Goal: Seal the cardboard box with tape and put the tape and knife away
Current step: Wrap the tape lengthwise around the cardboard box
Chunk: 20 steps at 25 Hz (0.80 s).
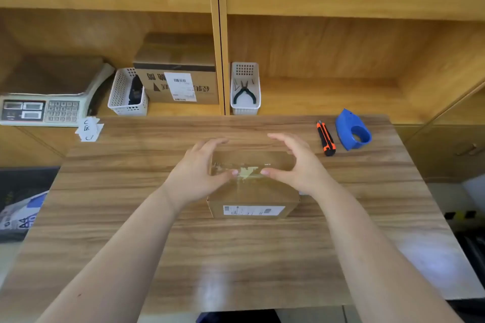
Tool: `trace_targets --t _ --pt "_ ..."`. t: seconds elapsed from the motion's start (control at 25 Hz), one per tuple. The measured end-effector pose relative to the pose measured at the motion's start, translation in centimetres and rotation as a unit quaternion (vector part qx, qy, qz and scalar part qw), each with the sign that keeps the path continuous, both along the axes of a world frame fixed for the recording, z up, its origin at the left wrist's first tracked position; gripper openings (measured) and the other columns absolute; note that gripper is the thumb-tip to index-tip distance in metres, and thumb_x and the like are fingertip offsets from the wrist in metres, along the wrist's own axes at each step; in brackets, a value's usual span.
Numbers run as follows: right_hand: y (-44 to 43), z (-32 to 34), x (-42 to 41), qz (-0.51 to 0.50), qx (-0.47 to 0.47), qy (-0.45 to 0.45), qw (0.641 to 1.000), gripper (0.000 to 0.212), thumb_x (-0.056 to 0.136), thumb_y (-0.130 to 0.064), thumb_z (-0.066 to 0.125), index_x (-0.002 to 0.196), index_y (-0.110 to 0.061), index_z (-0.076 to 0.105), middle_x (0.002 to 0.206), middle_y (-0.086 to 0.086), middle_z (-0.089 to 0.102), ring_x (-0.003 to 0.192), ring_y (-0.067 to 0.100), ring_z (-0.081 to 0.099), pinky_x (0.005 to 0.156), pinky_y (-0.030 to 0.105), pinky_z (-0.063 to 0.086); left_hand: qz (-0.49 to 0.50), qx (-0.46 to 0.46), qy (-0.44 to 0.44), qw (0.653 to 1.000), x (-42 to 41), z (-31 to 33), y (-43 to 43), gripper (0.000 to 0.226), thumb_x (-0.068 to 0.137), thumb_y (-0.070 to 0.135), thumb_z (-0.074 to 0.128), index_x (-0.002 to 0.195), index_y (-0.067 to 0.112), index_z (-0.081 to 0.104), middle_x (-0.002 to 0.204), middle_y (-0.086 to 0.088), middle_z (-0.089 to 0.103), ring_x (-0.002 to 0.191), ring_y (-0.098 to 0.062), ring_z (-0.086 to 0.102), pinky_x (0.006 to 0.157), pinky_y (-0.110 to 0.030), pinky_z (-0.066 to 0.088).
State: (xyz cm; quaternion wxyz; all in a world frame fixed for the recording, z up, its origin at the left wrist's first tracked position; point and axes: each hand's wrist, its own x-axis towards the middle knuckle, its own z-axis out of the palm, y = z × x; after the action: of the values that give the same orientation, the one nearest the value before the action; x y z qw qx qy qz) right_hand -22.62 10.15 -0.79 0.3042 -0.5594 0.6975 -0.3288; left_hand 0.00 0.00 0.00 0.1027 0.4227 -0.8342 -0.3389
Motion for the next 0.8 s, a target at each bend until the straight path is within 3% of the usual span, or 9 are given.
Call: trace_targets --t 0.08,0.24,0.44,0.52,0.6,0.72,0.8 --pt "-0.1 -0.1 0.2 -0.004 0.021 -0.013 1.000 0.072 0.072 -0.041 0.081 0.133 -0.046 0.044 0.118 -0.045 0.029 0.135 0.011 0.033 0.114 0.043 0.032 0.001 -0.005 -0.005 1.000 -0.1 -0.7 -0.2 0.072 0.080 0.051 0.069 0.143 0.037 0.037 0.145 0.004 0.043 0.134 -0.021 0.039 0.105 -0.034 0.035" --pt "0.2 -2.2 0.0 -0.002 0.040 -0.001 0.999 0.074 0.071 -0.041 0.082 0.133 -0.047 0.043 0.114 -0.048 0.025 0.135 0.014 0.034 0.113 0.044 0.033 0.000 0.010 -0.029 1.000 -0.3 -2.5 0.4 0.072 0.081 0.049 0.069 0.144 0.036 0.037 0.144 0.004 0.043 0.133 -0.022 0.037 0.099 -0.030 0.032" --pt "0.0 -4.5 -0.2 -0.007 0.048 0.007 0.999 0.075 0.069 -0.043 0.082 0.134 -0.045 0.044 0.116 -0.044 0.029 0.135 0.011 0.031 0.112 0.039 0.032 -0.005 0.032 -0.011 0.999 -0.8 -5.9 0.4 0.068 0.080 0.048 0.070 0.141 0.035 0.041 0.148 0.005 0.041 0.141 -0.023 0.026 0.111 -0.035 0.024" --pt "-0.1 -5.4 -0.3 -0.008 0.048 0.021 0.999 0.075 0.068 -0.046 0.081 0.133 -0.044 0.045 0.122 -0.032 0.041 0.133 0.012 0.033 0.111 0.041 0.034 -0.009 0.045 -0.019 0.999 -1.1 -7.2 0.9 0.070 0.083 0.047 0.067 0.145 0.036 0.036 0.158 0.004 0.025 0.149 -0.022 0.005 0.117 -0.040 0.015" --pt "-0.4 -6.2 -0.6 0.015 0.051 0.075 0.996 0.071 0.072 -0.050 0.077 0.136 -0.043 0.045 0.136 -0.019 0.047 0.137 0.014 0.033 0.113 0.045 0.031 -0.032 0.049 -0.068 0.996 -1.3 -8.2 1.5 0.070 0.090 0.052 0.054 0.150 0.045 0.018 0.164 0.010 -0.003 0.148 -0.013 -0.020 0.115 -0.049 0.020" --pt "-1.0 -7.1 -1.0 0.109 0.059 0.222 0.967 0.060 0.089 -0.050 0.057 0.144 -0.036 0.039 0.159 -0.009 0.027 0.149 0.012 0.013 0.122 0.043 0.008 -0.076 -0.042 -0.190 0.978 -1.5 -8.8 2.1 0.065 0.093 0.064 0.028 0.148 0.052 -0.004 0.161 0.008 -0.024 0.144 -0.018 -0.031 0.104 -0.050 0.043" --pt "-1.7 -7.4 -1.4 0.144 0.064 0.273 0.949 0.055 0.095 -0.049 0.047 0.147 -0.036 0.033 0.163 -0.008 0.014 0.151 0.011 0.003 0.122 0.038 -0.002 -0.091 -0.082 -0.224 0.967 -1.7 -8.7 1.9 0.066 0.091 0.068 0.020 0.148 0.051 -0.010 0.160 0.004 -0.027 0.145 -0.024 -0.030 0.102 -0.049 0.045"
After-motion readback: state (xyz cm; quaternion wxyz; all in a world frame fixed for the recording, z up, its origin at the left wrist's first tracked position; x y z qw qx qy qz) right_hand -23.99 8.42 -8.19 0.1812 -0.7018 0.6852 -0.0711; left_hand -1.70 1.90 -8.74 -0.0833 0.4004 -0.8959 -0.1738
